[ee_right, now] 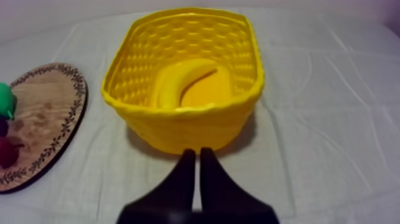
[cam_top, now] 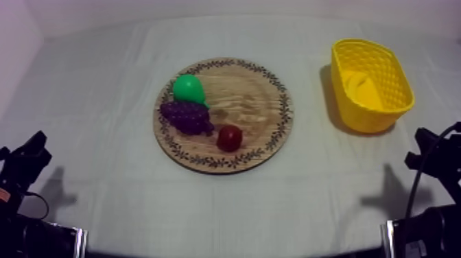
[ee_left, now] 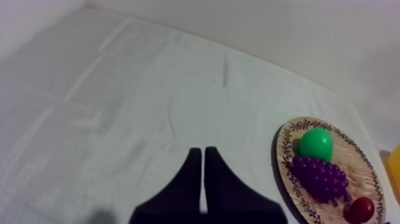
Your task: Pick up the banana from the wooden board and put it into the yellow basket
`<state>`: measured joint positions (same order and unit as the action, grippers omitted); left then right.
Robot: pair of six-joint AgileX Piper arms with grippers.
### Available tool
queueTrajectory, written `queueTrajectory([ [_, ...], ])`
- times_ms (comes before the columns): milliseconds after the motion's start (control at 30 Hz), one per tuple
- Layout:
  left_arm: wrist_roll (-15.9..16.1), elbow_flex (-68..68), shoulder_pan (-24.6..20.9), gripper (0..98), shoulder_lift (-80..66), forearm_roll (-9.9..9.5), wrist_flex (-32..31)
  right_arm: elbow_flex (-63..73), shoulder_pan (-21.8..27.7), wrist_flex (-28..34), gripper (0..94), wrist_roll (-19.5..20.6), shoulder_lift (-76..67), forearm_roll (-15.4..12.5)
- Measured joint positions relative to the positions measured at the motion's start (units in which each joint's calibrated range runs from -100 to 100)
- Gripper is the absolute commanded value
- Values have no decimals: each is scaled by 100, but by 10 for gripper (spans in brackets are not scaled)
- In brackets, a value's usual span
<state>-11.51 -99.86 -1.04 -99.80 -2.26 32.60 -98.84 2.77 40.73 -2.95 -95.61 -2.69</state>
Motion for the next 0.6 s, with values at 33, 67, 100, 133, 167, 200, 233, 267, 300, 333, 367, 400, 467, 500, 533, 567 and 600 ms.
queueTrajectory([
  [33,0,0,0,1,0,0,0,-28,16,-68,7,26,0,52],
  [67,0,0,0,1,0,0,0,-46,24,-146,7,40,0,105],
  [100,0,0,0,1,0,0,0,-59,33,-252,7,40,0,122],
  [133,0,0,0,1,0,0,0,-59,38,-290,7,16,0,121],
  [167,0,0,0,1,0,0,0,-65,42,-299,7,-35,0,134],
  [200,0,0,0,1,0,0,0,-69,50,-282,7,-104,0,134],
  [233,0,0,0,1,0,0,0,-72,53,-282,7,-168,0,139],
  [267,0,0,0,1,0,0,0,-72,53,-291,7,-269,0,139],
  [300,0,0,0,1,0,0,0,-72,53,-291,7,-388,0,140],
  [333,0,0,0,1,0,0,0,-78,53,-291,7,-489,0,152],
  [367,0,0,0,1,0,0,0,-78,53,-291,7,-603,0,151],
  [400,0,0,0,1,0,0,0,-78,53,-291,7,-691,0,156],
  [467,0,0,0,1,0,0,0,-78,53,-291,7,-807,0,156],
  [500,0,0,0,1,0,0,0,-78,53,-291,7,-836,0,156],
  [533,0,0,0,1,0,0,0,-78,53,-291,7,-851,0,156],
  [567,0,0,0,1,0,0,0,-78,53,-291,7,-851,0,156],
  [600,0,0,0,1,0,0,0,-78,53,-297,7,-837,0,156],
])
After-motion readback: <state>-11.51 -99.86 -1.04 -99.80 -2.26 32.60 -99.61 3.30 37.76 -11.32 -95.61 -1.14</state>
